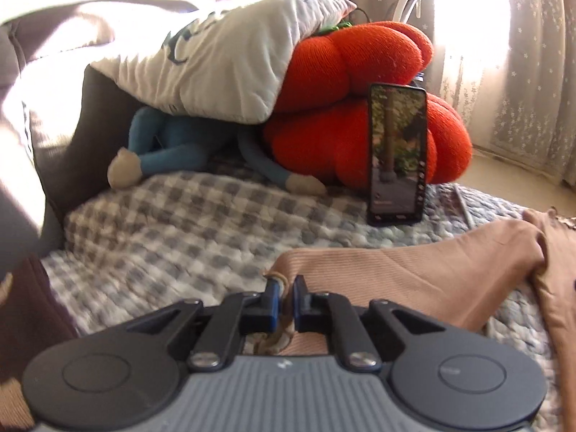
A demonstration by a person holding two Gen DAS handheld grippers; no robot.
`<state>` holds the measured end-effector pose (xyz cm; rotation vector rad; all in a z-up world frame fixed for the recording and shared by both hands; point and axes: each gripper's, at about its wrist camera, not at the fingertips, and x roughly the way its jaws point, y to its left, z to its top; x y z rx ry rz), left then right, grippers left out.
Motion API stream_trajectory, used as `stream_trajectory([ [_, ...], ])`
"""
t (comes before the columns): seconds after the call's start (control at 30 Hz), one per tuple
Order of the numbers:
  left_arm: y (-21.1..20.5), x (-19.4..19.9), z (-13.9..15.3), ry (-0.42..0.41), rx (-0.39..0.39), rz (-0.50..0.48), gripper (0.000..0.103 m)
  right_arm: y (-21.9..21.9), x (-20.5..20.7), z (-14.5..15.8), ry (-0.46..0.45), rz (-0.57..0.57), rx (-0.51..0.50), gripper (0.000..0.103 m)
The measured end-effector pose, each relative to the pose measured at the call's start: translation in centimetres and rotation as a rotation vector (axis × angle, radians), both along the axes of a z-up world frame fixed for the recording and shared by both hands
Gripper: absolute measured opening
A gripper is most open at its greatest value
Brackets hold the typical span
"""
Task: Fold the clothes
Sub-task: 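Grasp the cuff with the left tool and pull the sleeve straight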
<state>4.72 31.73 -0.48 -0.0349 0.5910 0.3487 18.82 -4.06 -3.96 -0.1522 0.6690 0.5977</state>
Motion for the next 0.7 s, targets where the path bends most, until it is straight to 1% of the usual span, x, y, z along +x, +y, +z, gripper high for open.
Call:
stream_trajectory([
  [0.07,1.1,1.6,0.7,-0.015,0.042,0.024,0.007,0.2,0.4,0.2,-0.006,0.001,0.009,0.067],
  [0.2,3.0,4.9,0.7,-0.008,0.071,0.057,0.008,1.4,1.1,0.4,-0.021,0.020,0.024,0.067],
  [0.3,3.7,6.9,-0.4,0.039,0.083,0.065,0.008,2.4,1.3,0.5,-0.035,0.042,0.034,0.067],
  [0.4,4.1,8.3,-2.0,0.120,0.048,0.076,0.011,3.2,1.5,0.7,-0.056,0.054,0.058,0.067],
  [0.43,4.1,8.5,-2.3,0.132,0.040,0.086,0.017,3.5,1.6,0.8,-0.060,0.056,0.067,0.067],
  [0.5,3.9,8.0,-2.3,0.105,0.037,0.115,0.026,3.9,1.8,0.8,-0.066,0.056,0.079,0.067],
  [0.53,3.7,7.5,-2.2,0.090,0.028,0.123,0.036,4.0,1.8,0.8,-0.069,0.055,0.083,0.067],
  [0.57,3.6,6.9,-2.0,0.077,0.014,0.126,0.042,4.2,1.8,0.8,-0.069,0.059,0.087,0.067],
  [0.63,3.3,5.8,-1.7,0.052,-0.015,0.133,0.043,4.4,1.5,0.7,-0.064,0.079,0.099,0.064],
  [0.7,3.5,4.7,-1.6,0.036,-0.063,0.151,0.045,4.8,1.0,0.6,-0.058,0.115,0.109,0.062],
])
